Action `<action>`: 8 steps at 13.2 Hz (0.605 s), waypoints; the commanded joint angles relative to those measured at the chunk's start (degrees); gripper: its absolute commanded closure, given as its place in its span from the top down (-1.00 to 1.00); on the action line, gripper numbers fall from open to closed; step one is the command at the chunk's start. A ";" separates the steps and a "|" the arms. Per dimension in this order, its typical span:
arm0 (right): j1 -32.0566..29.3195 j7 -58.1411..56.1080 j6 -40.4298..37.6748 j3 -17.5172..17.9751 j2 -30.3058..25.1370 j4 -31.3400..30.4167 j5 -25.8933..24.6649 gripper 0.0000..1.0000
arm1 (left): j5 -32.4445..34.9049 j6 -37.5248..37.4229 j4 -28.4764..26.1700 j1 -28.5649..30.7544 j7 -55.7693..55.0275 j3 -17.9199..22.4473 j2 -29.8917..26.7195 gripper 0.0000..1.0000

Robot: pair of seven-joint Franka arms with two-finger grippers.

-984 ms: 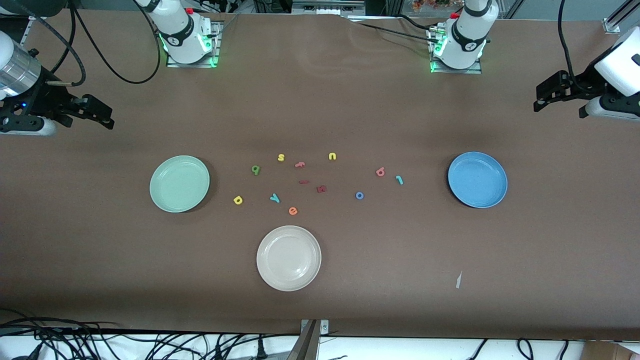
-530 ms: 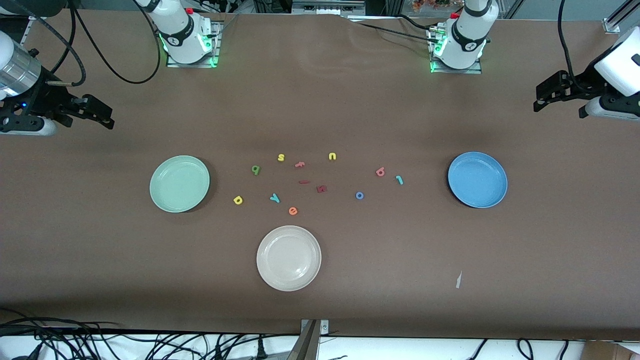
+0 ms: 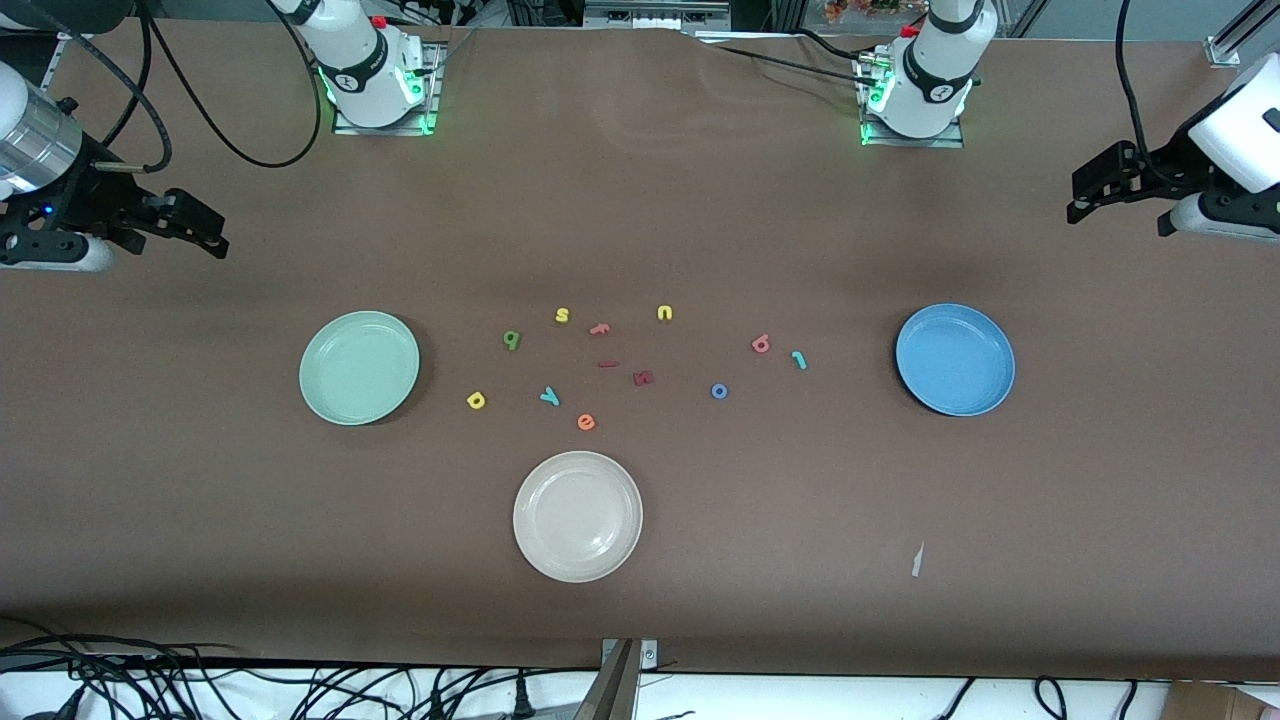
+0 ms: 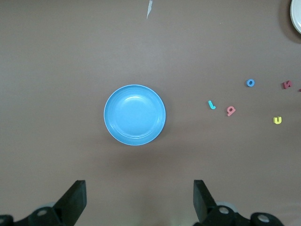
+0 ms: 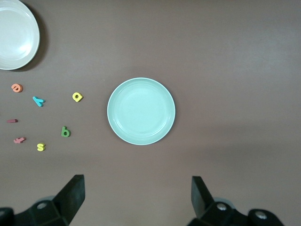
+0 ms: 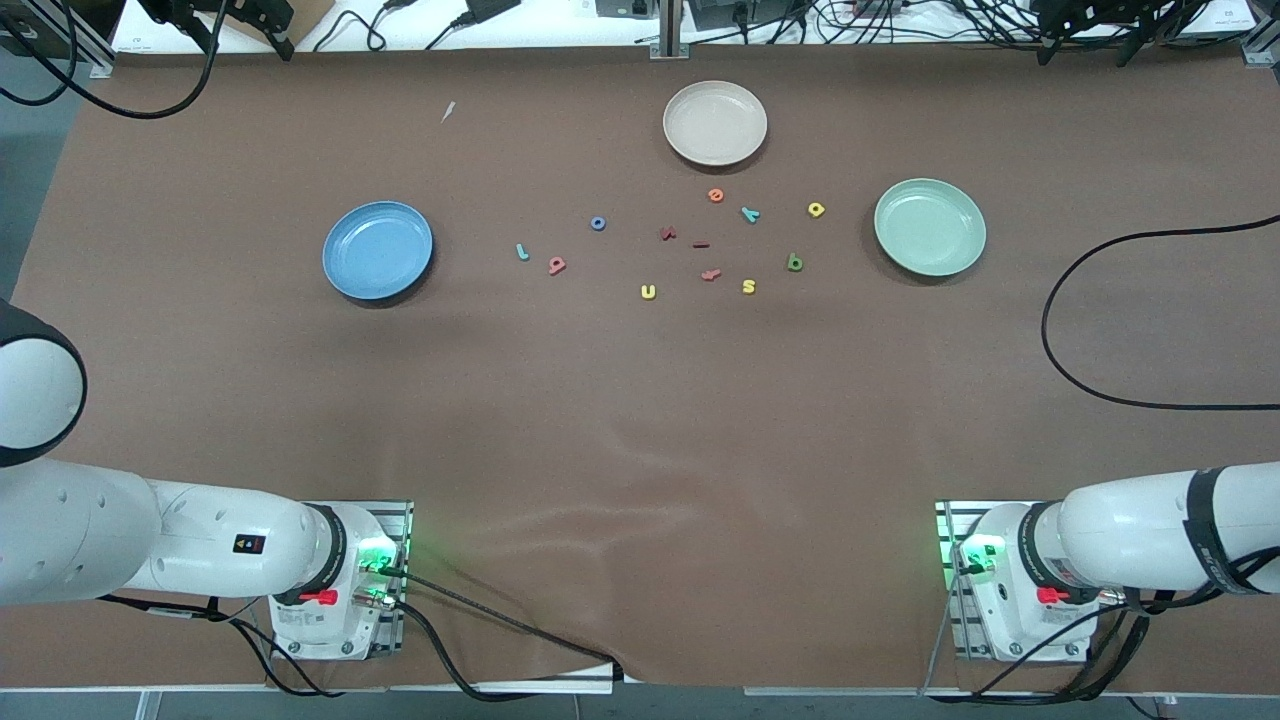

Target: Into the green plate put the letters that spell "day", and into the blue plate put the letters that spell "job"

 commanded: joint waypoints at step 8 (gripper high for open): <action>0.22 0.30 -1.07 -0.44 0.37 0.94 0.94 1.00 | 1.28 -1.20 1.74 1.73 -0.08 0.47 1.50 1.00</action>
